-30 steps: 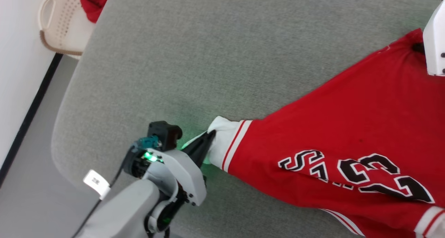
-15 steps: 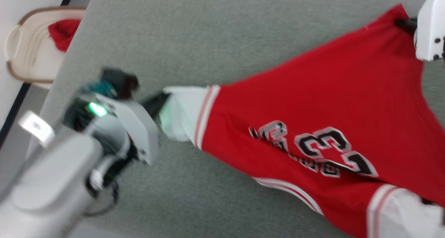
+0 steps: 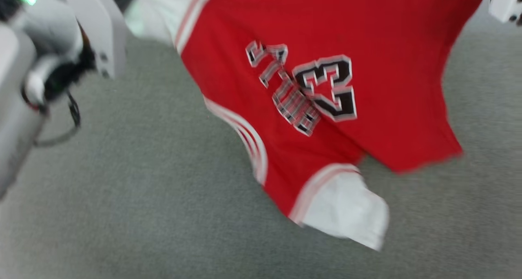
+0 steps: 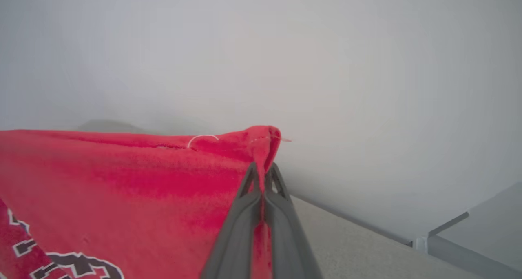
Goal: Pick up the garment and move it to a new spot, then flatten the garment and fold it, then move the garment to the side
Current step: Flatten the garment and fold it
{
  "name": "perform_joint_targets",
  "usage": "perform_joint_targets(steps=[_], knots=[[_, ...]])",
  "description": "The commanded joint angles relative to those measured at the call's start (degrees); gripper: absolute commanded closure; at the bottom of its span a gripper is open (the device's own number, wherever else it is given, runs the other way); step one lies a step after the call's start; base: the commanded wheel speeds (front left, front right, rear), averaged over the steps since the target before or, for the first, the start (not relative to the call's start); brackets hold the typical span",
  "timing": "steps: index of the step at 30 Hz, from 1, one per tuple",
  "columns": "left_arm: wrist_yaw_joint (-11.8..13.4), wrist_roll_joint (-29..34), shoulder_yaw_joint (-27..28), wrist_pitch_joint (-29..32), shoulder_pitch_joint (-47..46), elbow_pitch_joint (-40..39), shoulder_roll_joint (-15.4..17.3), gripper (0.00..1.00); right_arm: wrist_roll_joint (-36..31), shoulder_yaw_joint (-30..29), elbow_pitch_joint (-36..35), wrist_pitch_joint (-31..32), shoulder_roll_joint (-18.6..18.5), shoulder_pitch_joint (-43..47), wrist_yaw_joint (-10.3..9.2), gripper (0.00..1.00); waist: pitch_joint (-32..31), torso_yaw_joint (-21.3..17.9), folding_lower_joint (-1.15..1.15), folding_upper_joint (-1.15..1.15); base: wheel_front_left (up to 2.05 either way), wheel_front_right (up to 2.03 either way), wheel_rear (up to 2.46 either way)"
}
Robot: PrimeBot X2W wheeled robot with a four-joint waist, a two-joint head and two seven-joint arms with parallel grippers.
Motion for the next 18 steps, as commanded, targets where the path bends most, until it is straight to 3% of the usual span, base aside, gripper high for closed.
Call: perform_joint_targets(steps=[1,11,18], knots=[[-0.5,1.1,0.0,0.5,-3.1,2.4,-0.3,1.00,-1.1,-1.1,1.3,-2.4,0.7,-1.3,-0.08,1.00,-3.2,-3.3,0.00,0.00,0.00,0.00,0.00],[-3.6,6.4,-1.3,-1.5,-17.5,17.3,-5.0,1.00,-8.6,-5.9,9.9,-17.7,6.3,-7.7,-0.08,1.00,-6.2,-7.0,0.00,0.00,0.00,0.00,0.00],[-4.1,10.1,-1.8,-7.8,-25.0,25.8,-8.5,1.00,-11.6,-8.1,15.4,-24.8,9.1,-11.7,-0.08,1.00,-6.9,-8.5,0.00,0.00,0.00,0.00,0.00]])
